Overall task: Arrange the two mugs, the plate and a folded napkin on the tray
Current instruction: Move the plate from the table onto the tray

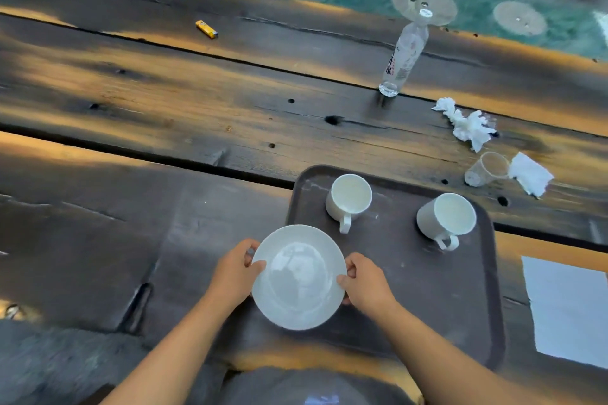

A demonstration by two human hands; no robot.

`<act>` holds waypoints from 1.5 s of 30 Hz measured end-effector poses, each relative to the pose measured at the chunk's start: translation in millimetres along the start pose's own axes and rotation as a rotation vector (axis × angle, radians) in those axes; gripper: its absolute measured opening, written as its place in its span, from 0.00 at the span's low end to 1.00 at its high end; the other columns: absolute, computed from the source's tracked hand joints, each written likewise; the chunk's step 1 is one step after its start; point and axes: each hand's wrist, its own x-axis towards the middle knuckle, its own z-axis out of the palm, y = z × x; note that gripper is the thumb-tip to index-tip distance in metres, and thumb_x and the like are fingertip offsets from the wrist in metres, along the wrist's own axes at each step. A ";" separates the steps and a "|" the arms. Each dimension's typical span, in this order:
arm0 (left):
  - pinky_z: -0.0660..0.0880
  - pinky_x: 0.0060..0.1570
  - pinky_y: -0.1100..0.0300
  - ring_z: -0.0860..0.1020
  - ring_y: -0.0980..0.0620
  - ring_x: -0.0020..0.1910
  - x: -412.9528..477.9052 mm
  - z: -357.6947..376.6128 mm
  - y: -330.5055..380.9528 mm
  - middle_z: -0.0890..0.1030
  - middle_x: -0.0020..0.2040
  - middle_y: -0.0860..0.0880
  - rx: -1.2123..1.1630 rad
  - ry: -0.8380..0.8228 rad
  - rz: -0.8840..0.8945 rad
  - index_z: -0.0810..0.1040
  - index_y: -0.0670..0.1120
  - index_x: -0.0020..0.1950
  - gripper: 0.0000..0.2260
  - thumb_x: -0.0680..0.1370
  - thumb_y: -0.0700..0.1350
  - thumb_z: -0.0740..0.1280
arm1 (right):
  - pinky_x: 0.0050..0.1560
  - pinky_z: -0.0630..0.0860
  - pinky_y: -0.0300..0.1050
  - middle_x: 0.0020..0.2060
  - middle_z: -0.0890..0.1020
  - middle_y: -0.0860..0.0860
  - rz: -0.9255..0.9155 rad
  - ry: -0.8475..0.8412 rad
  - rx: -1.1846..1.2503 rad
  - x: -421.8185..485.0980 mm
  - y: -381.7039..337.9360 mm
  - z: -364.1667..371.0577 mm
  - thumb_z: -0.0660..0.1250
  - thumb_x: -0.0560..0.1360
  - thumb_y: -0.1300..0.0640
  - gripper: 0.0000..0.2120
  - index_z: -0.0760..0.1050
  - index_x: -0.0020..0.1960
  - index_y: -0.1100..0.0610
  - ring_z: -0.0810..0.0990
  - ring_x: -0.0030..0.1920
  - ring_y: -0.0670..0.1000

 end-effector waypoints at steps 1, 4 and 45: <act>0.82 0.37 0.46 0.80 0.45 0.40 -1.9 6.2 2.8 0.79 0.40 0.45 0.001 -0.008 0.010 0.76 0.52 0.47 0.06 0.78 0.40 0.67 | 0.44 0.84 0.62 0.37 0.77 0.53 0.012 0.010 0.009 -1.7 7.0 -4.1 0.64 0.74 0.64 0.03 0.73 0.47 0.60 0.78 0.37 0.53; 0.83 0.37 0.47 0.78 0.49 0.36 -3.2 22.6 10.5 0.77 0.38 0.47 0.016 -0.033 0.032 0.76 0.50 0.47 0.06 0.78 0.39 0.68 | 0.45 0.84 0.62 0.37 0.77 0.53 0.032 0.046 0.035 -5.0 25.2 -14.8 0.65 0.74 0.64 0.02 0.73 0.46 0.60 0.79 0.38 0.54; 0.71 0.38 0.56 0.75 0.47 0.41 10.3 64.0 27.5 0.81 0.45 0.48 0.553 -0.047 0.199 0.74 0.48 0.56 0.06 0.79 0.45 0.67 | 0.48 0.82 0.63 0.36 0.78 0.54 0.117 0.114 0.079 -0.6 63.3 -22.0 0.66 0.74 0.63 0.01 0.74 0.45 0.58 0.77 0.38 0.55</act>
